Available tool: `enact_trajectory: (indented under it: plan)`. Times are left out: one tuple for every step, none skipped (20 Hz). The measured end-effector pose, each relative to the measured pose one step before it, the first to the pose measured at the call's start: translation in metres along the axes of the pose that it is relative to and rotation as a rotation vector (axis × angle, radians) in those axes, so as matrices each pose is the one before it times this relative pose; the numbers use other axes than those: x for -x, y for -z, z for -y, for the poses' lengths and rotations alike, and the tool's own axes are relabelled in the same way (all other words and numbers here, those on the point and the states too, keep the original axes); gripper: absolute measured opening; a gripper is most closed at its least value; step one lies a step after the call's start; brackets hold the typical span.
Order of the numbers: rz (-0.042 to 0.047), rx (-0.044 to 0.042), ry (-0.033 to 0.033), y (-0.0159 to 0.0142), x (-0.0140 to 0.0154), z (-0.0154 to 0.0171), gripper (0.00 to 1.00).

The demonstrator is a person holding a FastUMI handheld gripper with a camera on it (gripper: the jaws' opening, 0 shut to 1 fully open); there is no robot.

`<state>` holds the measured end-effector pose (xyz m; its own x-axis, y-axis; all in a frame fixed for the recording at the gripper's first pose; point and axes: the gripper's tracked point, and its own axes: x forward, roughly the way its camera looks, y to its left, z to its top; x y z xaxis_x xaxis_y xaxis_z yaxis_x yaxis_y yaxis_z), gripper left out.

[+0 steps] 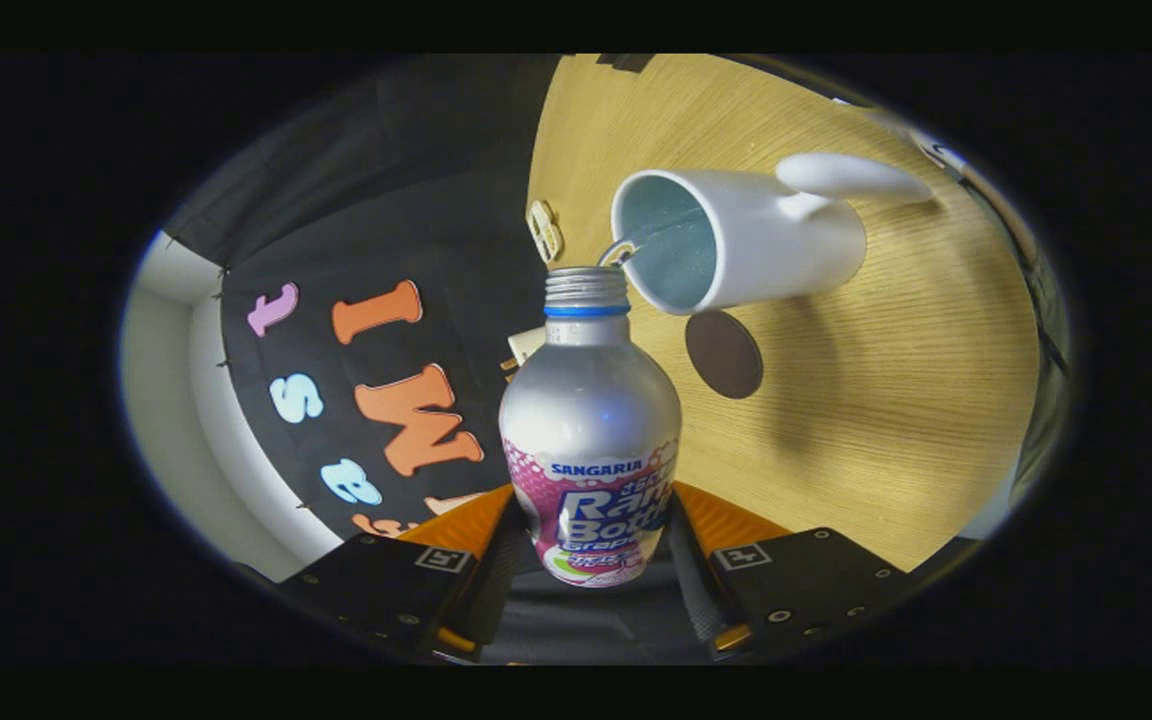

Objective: Take the bottle from table, then pour the juice into the cup, finally place the bottle on the coaster

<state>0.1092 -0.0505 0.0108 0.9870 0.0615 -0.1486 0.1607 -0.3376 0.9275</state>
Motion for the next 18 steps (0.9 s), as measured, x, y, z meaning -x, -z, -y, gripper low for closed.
enact_trajectory:
  plan:
    - [0.00049,-0.01071,-0.00244,-0.00055,0.00116,0.00013,0.73]
    - [0.00379,-0.00423,0.0004,0.00005,-0.00142,-0.00044,0.72]
    - [-0.00039,-0.00209,0.00402,-0.0001,-0.0003,0.00127,0.72]
    - [0.00209,-0.00413,0.00044,-0.00198,0.00115,-0.00035,0.72]
    - [-0.00075,-0.00478,0.00174,0.00068,-0.00179,0.00013,0.72]
    - [-0.00081,-0.00341,0.0023,0.00082,-0.00209,-0.00116,0.73]
    - [-0.00041,-0.00232,0.0007,0.00057,-0.00104,-0.00061,0.72]
    - [-0.00075,-0.00268,0.00091,0.00053,-0.00246,-0.00193,0.72]
    - [-0.00142,-0.00288,-0.00029,-0.0004,-0.00027,-0.00096,0.73]
    - [-0.00002,-0.0028,-0.00305,0.00065,-0.00023,-0.00076,0.73]
    - [-0.00018,-0.00289,-0.00069,-0.00055,-0.00035,0.00102,0.73]
    - [-0.00328,-0.00309,-0.00107,0.00138,0.00101,-0.00153,0.73]
    - [-0.00303,-0.00471,-0.00096,0.00086,0.00044,-0.0006,0.72]
    - [-0.00428,-0.00383,0.00114,0.00015,0.00271,0.00093,0.73]
    - [-0.00098,-0.00404,-0.00118,0.00126,-0.0001,0.00094,0.72]
    - [-0.00008,-0.00245,-0.00065,-0.00026,0.00097,0.00231,0.72]
    - [0.00114,-0.0033,0.00286,0.00006,0.00154,0.00129,0.72]
    - [0.00127,-0.00556,-0.00126,0.00107,-0.00024,0.00076,0.73]
